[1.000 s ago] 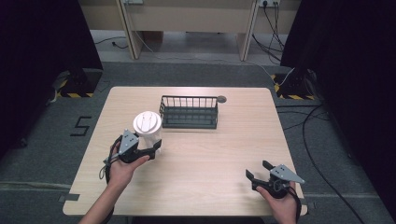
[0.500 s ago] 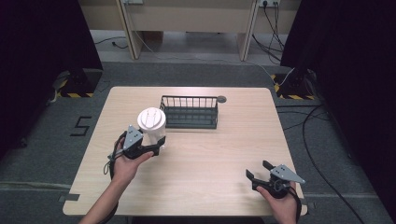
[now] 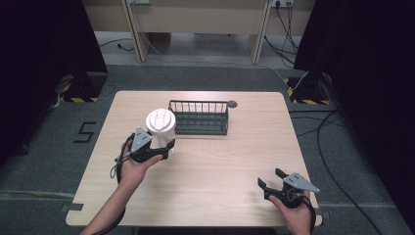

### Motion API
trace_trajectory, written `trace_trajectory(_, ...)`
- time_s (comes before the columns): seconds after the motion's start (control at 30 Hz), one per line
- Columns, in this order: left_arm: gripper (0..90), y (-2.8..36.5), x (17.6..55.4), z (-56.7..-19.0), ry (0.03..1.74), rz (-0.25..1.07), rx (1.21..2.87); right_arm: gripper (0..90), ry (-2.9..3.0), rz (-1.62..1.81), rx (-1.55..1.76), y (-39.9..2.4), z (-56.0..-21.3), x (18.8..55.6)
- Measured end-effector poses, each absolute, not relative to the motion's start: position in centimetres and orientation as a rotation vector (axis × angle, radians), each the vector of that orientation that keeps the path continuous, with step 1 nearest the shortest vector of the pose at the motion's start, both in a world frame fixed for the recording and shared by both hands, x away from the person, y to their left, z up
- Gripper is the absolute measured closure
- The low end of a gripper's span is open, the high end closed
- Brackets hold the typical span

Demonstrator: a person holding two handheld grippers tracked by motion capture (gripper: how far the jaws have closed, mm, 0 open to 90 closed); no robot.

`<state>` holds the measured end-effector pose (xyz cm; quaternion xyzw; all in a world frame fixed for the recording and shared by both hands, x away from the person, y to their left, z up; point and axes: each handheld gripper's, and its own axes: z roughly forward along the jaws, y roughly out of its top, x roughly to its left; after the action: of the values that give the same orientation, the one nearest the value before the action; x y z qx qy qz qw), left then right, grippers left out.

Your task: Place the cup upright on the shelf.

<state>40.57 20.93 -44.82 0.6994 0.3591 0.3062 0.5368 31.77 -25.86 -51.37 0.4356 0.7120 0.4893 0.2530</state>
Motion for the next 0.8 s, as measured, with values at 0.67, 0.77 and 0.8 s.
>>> trace_trajectory(0.67,18.0,20.2,41.7,-44.0,0.846,0.738,1.661,18.7,1.938,1.333,1.188,-25.9,-51.4,31.8)
trace_trajectory(0.77,18.0,20.0,41.8,-43.8,0.843,0.736,1.659,18.7,1.938,1.333,1.188,-25.9,-51.4,31.8)
trace_trajectory(0.8,18.0,19.9,41.9,-43.8,0.842,0.735,1.659,18.7,1.937,1.333,1.187,-25.9,-51.4,31.8)
